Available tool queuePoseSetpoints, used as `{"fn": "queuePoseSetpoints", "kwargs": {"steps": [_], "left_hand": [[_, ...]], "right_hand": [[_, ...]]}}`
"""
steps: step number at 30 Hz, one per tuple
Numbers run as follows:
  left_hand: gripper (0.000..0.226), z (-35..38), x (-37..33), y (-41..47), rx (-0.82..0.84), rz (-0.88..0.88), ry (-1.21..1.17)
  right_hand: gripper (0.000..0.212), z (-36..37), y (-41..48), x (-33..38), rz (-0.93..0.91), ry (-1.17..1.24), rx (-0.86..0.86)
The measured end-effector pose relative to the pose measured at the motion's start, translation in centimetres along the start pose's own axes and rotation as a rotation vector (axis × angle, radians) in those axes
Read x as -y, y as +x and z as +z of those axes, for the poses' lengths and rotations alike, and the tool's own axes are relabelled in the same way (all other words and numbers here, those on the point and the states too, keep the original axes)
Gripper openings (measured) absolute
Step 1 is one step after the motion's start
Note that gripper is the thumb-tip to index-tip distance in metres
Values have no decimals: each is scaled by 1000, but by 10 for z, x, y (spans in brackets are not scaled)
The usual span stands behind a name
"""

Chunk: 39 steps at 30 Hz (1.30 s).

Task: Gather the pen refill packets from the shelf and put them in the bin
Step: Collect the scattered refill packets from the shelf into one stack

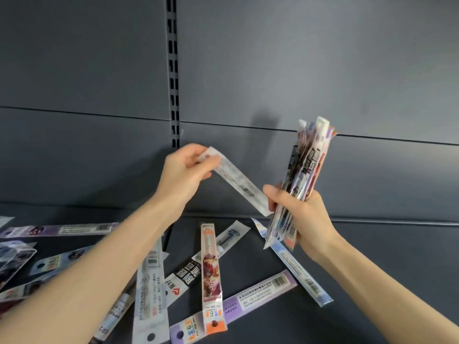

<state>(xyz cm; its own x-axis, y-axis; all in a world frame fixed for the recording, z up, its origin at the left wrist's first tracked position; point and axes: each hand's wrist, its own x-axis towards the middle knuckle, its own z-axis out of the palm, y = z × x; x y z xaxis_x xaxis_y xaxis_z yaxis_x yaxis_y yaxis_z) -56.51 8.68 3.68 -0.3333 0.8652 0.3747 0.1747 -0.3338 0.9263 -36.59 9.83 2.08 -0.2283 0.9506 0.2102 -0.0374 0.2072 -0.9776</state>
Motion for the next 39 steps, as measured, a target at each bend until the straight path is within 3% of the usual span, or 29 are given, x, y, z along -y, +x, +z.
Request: {"fn": "queuePoseSetpoints", "kwargs": {"steps": [3, 5, 10, 14, 20, 23, 28, 31, 34, 37, 39], "left_hand": [[4, 3, -31, -5, 5, 98, -86], [3, 9, -49, -14, 22, 177, -108], [6, 27, -72, -35, 74, 272, -126], [10, 37, -73, -46, 101, 206, -209], [68, 62, -57, -74, 411, 10, -10], [62, 81, -61, -97, 552, -94, -116], [48, 117, -79, -127, 443, 7, -96], [61, 139, -83, -144, 396, 58, -110], [63, 157, -82, -161, 392, 29, -52], [63, 168, -83, -173, 378, -8, -33], [51, 171, -88, -175, 361, -12, -24]], "right_hand": [[17, -5, 1, 12, -70, -20, -31], [27, -4, -1, 17, -74, -48, 64], [17, 1, -19, 23, -3, 9, 271], [23, -4, -32, 25, -15, -10, 275], [22, -26, -58, 21, -38, -57, 216], [18, -42, -71, 15, 2, -107, 261], [18, -71, -91, 20, -79, -155, 368], [21, -97, -103, 22, -72, -149, 451], [29, -116, -114, 12, -17, -172, 493], [23, -125, -123, 4, 2, -145, 514], [27, -128, -127, 4, 9, -133, 543]]}}
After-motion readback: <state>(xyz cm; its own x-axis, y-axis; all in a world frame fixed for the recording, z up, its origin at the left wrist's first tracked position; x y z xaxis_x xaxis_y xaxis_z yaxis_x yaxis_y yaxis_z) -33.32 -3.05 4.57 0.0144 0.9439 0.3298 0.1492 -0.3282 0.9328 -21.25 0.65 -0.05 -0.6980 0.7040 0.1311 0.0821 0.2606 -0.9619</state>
